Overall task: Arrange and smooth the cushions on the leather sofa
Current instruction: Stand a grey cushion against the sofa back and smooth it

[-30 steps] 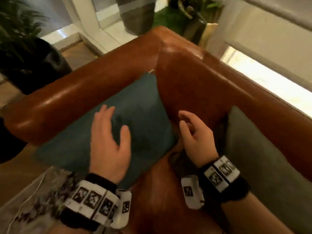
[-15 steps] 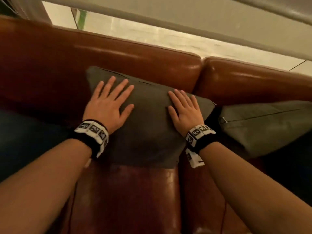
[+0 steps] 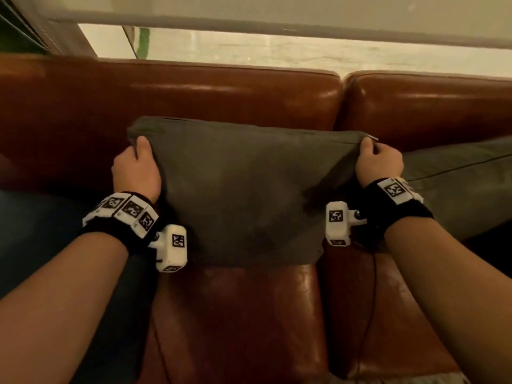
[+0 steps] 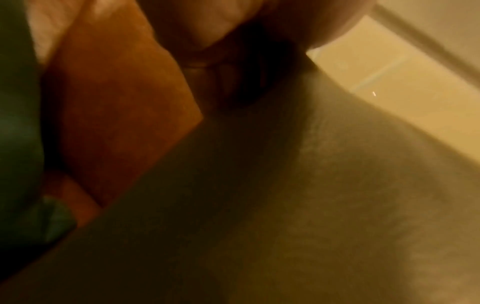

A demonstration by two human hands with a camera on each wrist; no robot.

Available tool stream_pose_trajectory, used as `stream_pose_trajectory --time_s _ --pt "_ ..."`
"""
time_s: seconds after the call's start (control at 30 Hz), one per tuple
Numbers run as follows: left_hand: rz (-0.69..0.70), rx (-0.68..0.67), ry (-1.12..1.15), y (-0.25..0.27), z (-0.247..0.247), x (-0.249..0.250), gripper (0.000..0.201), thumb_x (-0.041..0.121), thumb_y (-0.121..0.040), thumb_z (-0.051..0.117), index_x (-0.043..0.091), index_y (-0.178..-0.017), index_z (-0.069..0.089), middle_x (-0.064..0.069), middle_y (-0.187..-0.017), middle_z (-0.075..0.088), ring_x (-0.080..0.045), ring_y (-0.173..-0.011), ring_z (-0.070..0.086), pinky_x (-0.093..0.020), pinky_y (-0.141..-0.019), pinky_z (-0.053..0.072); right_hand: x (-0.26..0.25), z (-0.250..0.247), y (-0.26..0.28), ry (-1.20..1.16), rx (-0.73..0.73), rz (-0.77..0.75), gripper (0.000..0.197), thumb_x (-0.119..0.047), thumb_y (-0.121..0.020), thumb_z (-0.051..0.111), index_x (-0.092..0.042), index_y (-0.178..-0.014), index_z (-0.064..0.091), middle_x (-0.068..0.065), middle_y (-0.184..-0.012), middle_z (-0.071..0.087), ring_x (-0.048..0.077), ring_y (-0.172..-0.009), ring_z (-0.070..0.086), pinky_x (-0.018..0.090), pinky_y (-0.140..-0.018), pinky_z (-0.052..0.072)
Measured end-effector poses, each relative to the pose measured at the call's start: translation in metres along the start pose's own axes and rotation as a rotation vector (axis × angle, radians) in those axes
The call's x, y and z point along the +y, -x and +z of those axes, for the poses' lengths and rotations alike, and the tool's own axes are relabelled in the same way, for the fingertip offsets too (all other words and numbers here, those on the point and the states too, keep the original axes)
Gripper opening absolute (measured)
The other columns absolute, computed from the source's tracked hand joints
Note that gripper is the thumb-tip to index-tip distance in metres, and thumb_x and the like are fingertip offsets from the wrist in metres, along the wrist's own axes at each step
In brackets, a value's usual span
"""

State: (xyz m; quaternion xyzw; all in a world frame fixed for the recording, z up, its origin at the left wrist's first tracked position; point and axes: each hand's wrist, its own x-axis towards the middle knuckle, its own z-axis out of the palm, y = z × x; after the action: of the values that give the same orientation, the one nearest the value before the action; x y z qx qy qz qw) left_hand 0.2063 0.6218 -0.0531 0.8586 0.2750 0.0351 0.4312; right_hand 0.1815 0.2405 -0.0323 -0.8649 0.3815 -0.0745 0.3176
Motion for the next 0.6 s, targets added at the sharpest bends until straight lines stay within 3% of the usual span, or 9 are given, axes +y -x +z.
stream_pose_trajectory --time_s 0.17,0.23,0.27,0.33,0.37,0.4,0.43,0.5,0.6 --pt "-0.217 -0.136 -0.090 -0.008 0.001 -0.008 0.057 0.044 -0.104 0.030 0.001 -0.131 0.054 -0.023 -0.139 0.051 -0.041 -0.126 0.048 -0.041 -0.101 0.036 -0.009 0.020 -0.010 0.004 -0.212 0.042 0.045 -0.043 -0.101 0.042 -0.011 -0.127 0.062 0.013 -0.130 0.060 0.032 -0.120 0.054 0.032 -0.095 0.040" --pt "-0.189 -0.060 -0.104 -0.005 -0.001 -0.010 0.053 0.040 -0.100 0.041 0.007 -0.141 0.044 -0.018 -0.148 0.043 -0.036 -0.134 0.042 -0.039 -0.106 0.033 -0.006 0.021 -0.008 0.031 -0.143 -0.020 0.045 -0.039 -0.102 0.041 -0.013 -0.135 0.054 0.012 -0.140 0.052 0.031 -0.129 0.046 0.033 -0.103 0.035" --pt "-0.045 0.030 -0.169 -0.001 -0.002 -0.007 0.055 0.035 -0.097 0.047 0.010 -0.145 0.038 -0.016 -0.153 0.035 -0.034 -0.139 0.036 -0.039 -0.111 0.029 -0.007 0.020 -0.002 0.059 -0.055 -0.124 0.045 -0.037 -0.102 0.041 -0.014 -0.140 0.049 0.012 -0.146 0.045 0.030 -0.135 0.039 0.035 -0.109 0.030" --pt "0.466 0.136 -0.354 0.012 0.006 0.009 0.058 0.031 -0.091 0.048 0.014 -0.146 0.036 -0.012 -0.157 0.029 -0.033 -0.145 0.026 -0.043 -0.118 0.020 -0.019 0.025 0.025 0.087 0.069 -0.518 0.045 -0.033 -0.099 0.042 -0.016 -0.141 0.047 0.010 -0.150 0.040 0.028 -0.139 0.032 0.040 -0.115 0.025" --pt "0.714 0.073 -0.437 0.018 0.017 0.021 0.057 0.034 -0.090 0.044 0.017 -0.145 0.039 -0.010 -0.156 0.032 -0.033 -0.144 0.027 -0.046 -0.119 0.019 -0.030 0.037 0.039 0.108 0.015 -0.732 0.045 -0.034 -0.098 0.042 -0.017 -0.140 0.049 0.008 -0.148 0.043 0.027 -0.138 0.034 0.041 -0.115 0.025" --pt "0.872 -0.039 -0.543 0.022 0.033 0.031 0.057 0.042 -0.092 0.039 0.021 -0.145 0.040 -0.006 -0.156 0.034 -0.031 -0.145 0.028 -0.048 -0.119 0.018 -0.041 0.053 0.052 0.181 -0.105 -0.889 0.047 -0.038 -0.097 0.040 -0.019 -0.140 0.049 0.007 -0.148 0.044 0.026 -0.138 0.035 0.043 -0.116 0.025" --pt "0.919 -0.167 -0.662 0.025 0.047 0.041 0.060 0.051 -0.094 0.032 0.026 -0.148 0.037 -0.002 -0.156 0.034 -0.028 -0.145 0.027 -0.050 -0.119 0.016 -0.051 0.070 0.061 0.309 -0.246 -0.967 0.051 -0.046 -0.097 0.036 -0.023 -0.143 0.046 0.004 -0.150 0.042 0.025 -0.140 0.033 0.045 -0.117 0.022" --pt "0.834 -0.381 -0.878 0.023 0.066 0.051 0.069 0.066 -0.093 0.015 0.031 -0.150 0.030 0.001 -0.154 0.038 -0.024 -0.143 0.031 -0.051 -0.118 0.015 -0.065 0.090 0.061 0.547 -0.427 -0.968 0.063 -0.061 -0.095 0.025 -0.028 -0.147 0.037 0.000 -0.151 0.041 0.024 -0.140 0.034 0.045 -0.118 0.018" --pt "0.817 -0.384 -0.975 0.003 0.065 0.051 0.076 0.075 -0.089 0.010 0.026 -0.135 0.045 -0.004 -0.131 0.056 -0.028 -0.120 0.050 -0.046 -0.103 0.033 -0.070 0.089 0.034 0.644 -0.410 -0.855 0.079 -0.080 -0.085 0.019 -0.024 -0.130 0.051 0.003 -0.128 0.056 0.026 -0.119 0.050 0.043 -0.104 0.033"
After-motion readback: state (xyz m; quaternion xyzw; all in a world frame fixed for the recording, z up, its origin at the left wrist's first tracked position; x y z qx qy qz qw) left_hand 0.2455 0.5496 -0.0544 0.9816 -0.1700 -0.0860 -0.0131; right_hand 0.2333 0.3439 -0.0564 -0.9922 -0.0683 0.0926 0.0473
